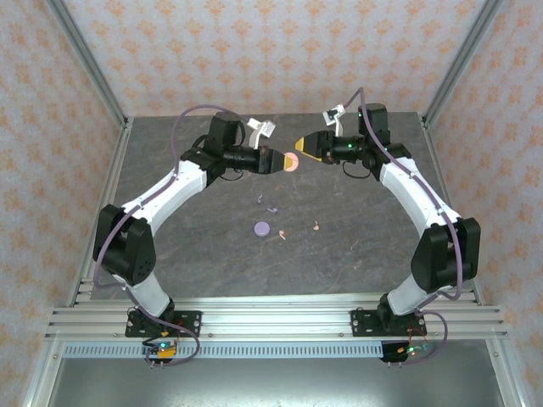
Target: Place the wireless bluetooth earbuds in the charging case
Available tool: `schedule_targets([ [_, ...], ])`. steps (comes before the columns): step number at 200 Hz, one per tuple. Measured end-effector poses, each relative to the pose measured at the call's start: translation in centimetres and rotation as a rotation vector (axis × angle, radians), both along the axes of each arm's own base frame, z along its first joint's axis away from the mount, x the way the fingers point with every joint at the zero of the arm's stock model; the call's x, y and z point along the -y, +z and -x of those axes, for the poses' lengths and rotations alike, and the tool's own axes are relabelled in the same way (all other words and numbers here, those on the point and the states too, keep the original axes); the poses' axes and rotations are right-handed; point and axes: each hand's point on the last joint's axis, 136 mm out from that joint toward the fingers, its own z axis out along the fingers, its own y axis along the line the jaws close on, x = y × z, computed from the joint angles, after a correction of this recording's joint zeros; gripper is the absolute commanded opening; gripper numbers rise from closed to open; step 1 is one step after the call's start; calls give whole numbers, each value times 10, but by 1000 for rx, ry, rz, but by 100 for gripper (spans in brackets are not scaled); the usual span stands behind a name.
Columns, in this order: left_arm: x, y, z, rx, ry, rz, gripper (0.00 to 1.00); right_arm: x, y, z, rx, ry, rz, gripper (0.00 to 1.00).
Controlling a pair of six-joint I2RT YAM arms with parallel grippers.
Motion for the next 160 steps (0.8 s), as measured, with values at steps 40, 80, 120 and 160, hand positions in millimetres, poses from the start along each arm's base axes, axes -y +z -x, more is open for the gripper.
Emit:
schedule_targets([
  [40,2,11,4,19,-28,21,19,0,-7,8,-16,32,15,48],
  [80,3,14,2,26,-26,31,19,-3,-7,13,-11,56,13,43],
  [120,3,15,2,32,-26,34,19,-9,-5,19,-12,83,4,38],
  [160,3,18,1,29,-21,42,19,-10,-5,17,-8,82,0,27],
])
